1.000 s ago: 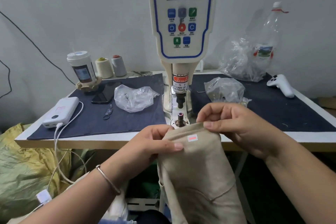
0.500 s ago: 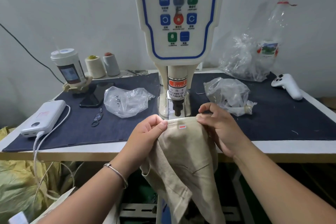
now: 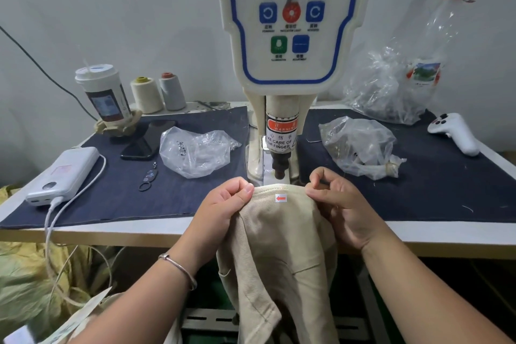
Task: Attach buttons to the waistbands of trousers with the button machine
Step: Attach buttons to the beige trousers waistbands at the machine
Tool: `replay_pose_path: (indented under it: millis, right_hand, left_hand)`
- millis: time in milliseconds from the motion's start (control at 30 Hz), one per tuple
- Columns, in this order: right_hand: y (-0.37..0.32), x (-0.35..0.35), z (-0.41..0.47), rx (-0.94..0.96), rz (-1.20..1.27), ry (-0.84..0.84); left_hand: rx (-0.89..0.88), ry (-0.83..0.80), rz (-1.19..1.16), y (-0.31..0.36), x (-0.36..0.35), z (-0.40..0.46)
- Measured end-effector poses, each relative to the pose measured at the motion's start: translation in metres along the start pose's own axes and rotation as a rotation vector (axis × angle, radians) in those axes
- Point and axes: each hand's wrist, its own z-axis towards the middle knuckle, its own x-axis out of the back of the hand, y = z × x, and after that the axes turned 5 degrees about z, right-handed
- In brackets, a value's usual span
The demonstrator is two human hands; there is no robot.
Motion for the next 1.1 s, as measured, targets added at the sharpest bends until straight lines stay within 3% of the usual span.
replay_pose_path:
  millis: [1100]
  right_hand:
    - [0.0012, -0.0001, 0.0052, -0.028, 0.03, 0.073]
  left_hand:
    - [-0.009, -0.007, 0.174, 0.0004, 0.0041, 0.0009]
